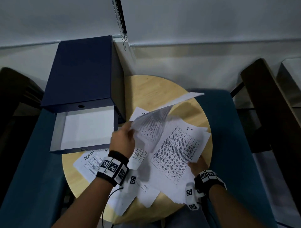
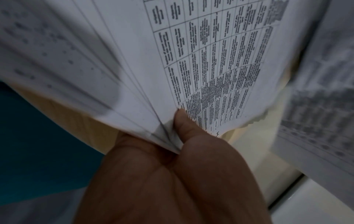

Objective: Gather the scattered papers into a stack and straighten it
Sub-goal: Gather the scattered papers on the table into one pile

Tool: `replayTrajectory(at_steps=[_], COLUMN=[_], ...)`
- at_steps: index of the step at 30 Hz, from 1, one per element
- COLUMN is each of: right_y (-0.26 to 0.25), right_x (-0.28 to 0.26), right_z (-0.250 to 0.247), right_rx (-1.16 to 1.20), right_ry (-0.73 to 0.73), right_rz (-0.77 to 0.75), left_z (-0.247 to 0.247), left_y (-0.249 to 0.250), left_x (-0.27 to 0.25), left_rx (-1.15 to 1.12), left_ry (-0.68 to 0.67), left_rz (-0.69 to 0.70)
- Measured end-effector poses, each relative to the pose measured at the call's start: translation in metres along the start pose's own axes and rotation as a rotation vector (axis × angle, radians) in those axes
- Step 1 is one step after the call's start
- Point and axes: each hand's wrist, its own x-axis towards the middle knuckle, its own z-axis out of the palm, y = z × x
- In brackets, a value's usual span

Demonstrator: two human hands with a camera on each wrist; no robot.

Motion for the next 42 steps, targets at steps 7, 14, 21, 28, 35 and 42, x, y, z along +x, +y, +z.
replayTrajectory(at_steps=[7,14,21,28,35,42], right_y=[-0.002,-0.005,0.005,0.002,0.002,0.009], right_x=[-0.003,-0.011,-0.008,-0.012,-0.014,-0.012], right_z=[-0.002,-0.007,-0.003,-0.003,-0.005,-0.002], right_rx=[0.008,0.303,0.554,0.241,0.088,0.040], right_ry=[-0.024,-0.108,-0.061,-0.065,-0.019,-0.030], right_rz=[0.003,0.117,0.169,0.144,0.113,0.093], left_z=[-0.006,0.082,0.104,0.118,0.105,0.080], left_y=[-0.011,-0.057,-0.080,-0.077,-0.093,-0.134], left_x=[-0.001,-0.052,-0.077,-0.071,-0.056,-0.008], left_rx=[-0.296,-0.207,-0.099,-0.096,-0.022,0.304], left_ry=[0.009,-0.557,-0.583,-0.682,-0.480,-0.426], left_rz=[-0.207,-0.441,-0.467,-0.392,-0.345,-0.603])
